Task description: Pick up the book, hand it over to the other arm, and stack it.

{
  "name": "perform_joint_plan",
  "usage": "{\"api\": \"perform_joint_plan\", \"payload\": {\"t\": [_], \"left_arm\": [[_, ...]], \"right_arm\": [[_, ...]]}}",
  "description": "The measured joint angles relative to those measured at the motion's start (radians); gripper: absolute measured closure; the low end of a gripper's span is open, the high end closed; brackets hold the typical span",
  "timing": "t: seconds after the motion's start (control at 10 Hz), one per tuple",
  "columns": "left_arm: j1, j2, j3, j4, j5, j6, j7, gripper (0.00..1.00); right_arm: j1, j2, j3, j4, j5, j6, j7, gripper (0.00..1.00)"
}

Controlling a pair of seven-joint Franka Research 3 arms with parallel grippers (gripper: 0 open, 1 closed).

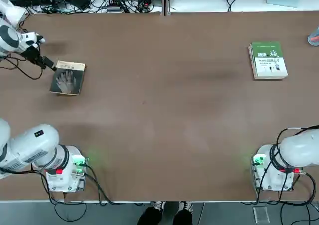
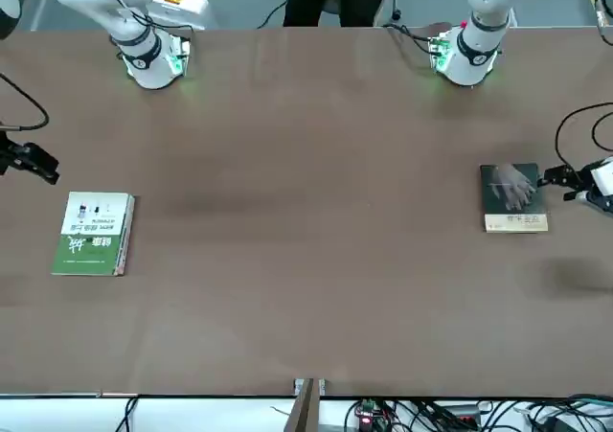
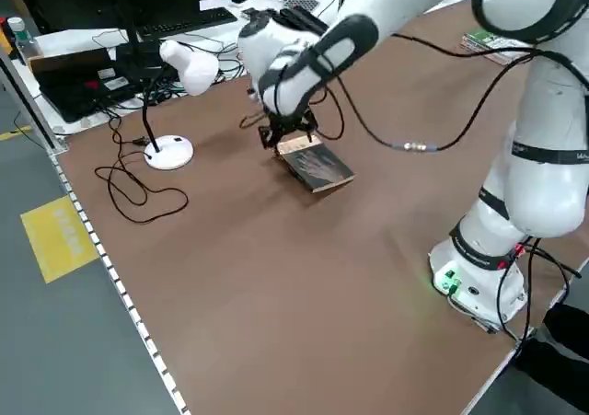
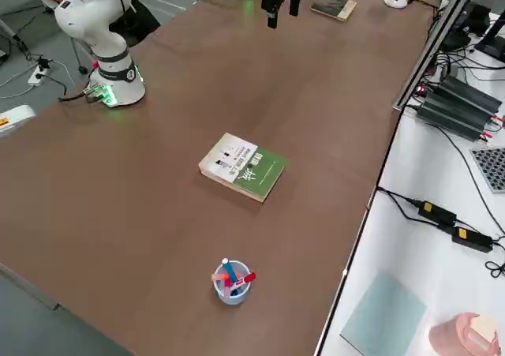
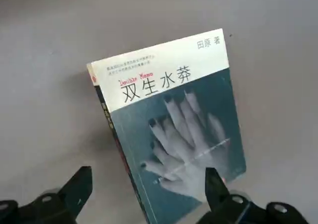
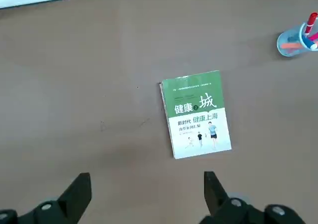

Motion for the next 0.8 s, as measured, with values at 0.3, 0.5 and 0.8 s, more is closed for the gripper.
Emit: {"api": "perform_joint_plan", "payload": {"t": [0.3, 0.5, 0.8], "left_arm": [[0.030, 0.018, -0.001, 0.000, -0.072, 0.002, 0.078, 0.00], [0.046, 0.038, -0.002, -0.001, -0.150, 0.002, 0.172, 0.00], [0.080, 0.082, -0.001, -0.001, -0.182, 0.002, 0.250, 0.00]], "right_arm": [[0.012, 0.000, 0.002, -0.003, 0.002, -0.002, -0.023, 0.00], [0.018, 0.000, 0.002, -0.005, 0.002, -0.004, -0.045, 0.00], [0.019, 0.000, 0.002, -0.007, 0.003, -0.005, -0.056, 0.00]]}}
